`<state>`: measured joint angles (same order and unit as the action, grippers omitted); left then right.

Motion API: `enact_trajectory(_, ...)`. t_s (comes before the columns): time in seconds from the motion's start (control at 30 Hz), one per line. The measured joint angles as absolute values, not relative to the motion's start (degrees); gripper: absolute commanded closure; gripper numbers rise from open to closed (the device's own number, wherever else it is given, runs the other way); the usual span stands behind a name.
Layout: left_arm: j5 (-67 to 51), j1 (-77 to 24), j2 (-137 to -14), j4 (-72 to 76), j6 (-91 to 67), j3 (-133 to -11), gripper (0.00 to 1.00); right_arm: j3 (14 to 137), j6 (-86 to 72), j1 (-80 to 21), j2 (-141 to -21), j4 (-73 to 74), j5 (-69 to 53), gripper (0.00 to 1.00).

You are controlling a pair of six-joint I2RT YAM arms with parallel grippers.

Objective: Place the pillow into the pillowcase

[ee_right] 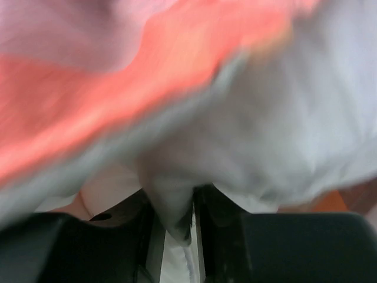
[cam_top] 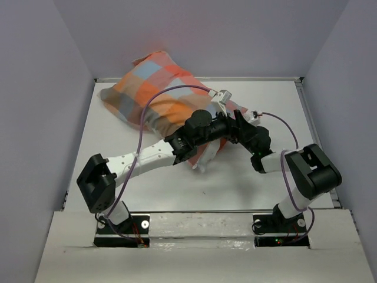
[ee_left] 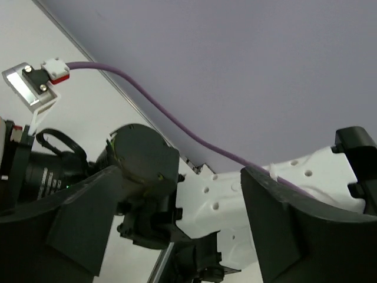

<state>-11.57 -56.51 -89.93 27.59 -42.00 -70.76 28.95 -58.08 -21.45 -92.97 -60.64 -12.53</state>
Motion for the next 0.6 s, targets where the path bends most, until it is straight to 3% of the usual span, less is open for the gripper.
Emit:
enact_trajectory(0.1, -8.1, -58.5, -88.4, 23.9, -37.3, -71.7, 0.03, 28.9, -58.0, -18.8, -91.5, -58.4, -12.7, 0.31)
enact_trajectory(0.2, 2.1, -58.6, -81.3, 15.9, -30.9, -68.6, 0.04, 29.1, -55.8, -18.0, -86.8, -52.4, -12.9, 0.23)
enact_trajectory(0.33, 12.6, -58.7, -67.1, 10.0, -26.3, -57.8, 0.08, 29.3, -50.8, -18.0, -78.1, -40.9, -13.1, 0.22)
enact_trajectory(0.53, 22.0, -64.4, -58.1, 5.6, -25.4, -40.3, 0.14, 29.9, -43.9, -18.1, -64.1, -19.8, -9.9, 0.45)
enact_trajectory(0.6, 23.2, -66.6, -61.1, 5.2, -24.5, -37.6, 0.14, 29.8, -42.3, -18.1, -59.6, -14.9, -8.9, 0.67)
